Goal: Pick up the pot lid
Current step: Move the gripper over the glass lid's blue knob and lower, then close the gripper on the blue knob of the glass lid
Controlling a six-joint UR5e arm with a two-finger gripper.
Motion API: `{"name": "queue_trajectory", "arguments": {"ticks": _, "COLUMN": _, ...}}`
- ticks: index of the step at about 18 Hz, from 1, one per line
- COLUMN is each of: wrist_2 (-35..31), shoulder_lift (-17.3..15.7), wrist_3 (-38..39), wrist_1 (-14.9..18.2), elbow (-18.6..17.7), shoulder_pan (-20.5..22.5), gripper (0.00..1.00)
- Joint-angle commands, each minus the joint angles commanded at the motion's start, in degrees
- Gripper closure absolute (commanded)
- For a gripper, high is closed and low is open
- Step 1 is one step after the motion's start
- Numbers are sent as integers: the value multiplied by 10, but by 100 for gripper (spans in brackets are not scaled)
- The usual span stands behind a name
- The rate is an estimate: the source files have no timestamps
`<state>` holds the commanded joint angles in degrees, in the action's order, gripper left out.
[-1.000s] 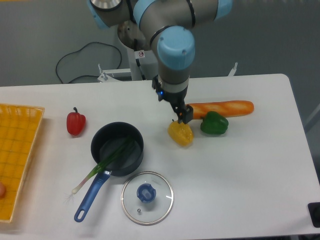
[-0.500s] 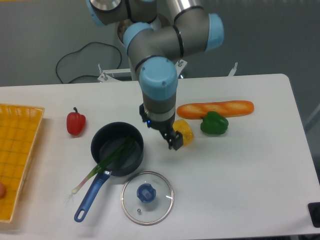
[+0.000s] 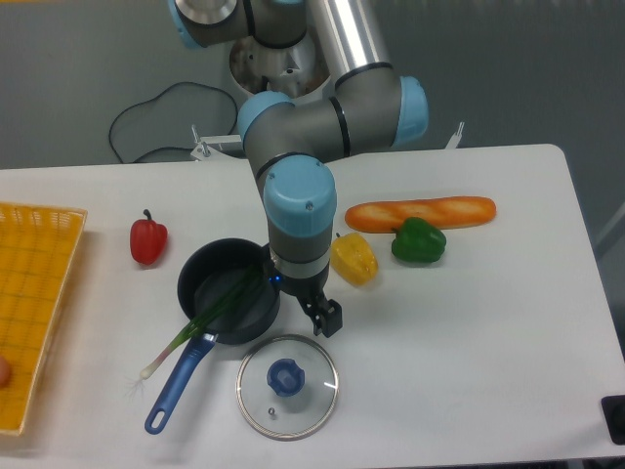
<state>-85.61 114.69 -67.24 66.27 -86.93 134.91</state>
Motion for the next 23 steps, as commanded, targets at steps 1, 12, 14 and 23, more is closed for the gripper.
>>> {"name": "queue_trajectory", "arguments": {"ticks": 1, "wrist_2": 10, "shoulder_lift": 4, "wrist_3": 0, "wrist_1": 0, "elbow": 3, "shoulder_pan": 0, "gripper": 0}}
{"name": "queue_trajectory", "arguments": {"ticks": 12, "wrist_2": 44, "shoulder_lift": 57, "wrist_3": 30, "wrist_1": -29, "elbow": 42, "shoulder_pan": -4, "gripper": 0}}
{"name": "queue_trajectory", "arguments": {"ticks": 14, "wrist_2": 43, "shoulder_lift": 66, "wrist_3": 39, "wrist_1": -55, "elbow": 44, "shoulder_pan": -5, "gripper": 0}}
{"name": "queue_trajectory", "arguments": {"ticks": 23, "wrist_2": 43, "shoulder_lift": 80, "wrist_3": 45, "wrist_1": -91, "elbow": 45, "shoulder_pan": -7, "gripper": 0}}
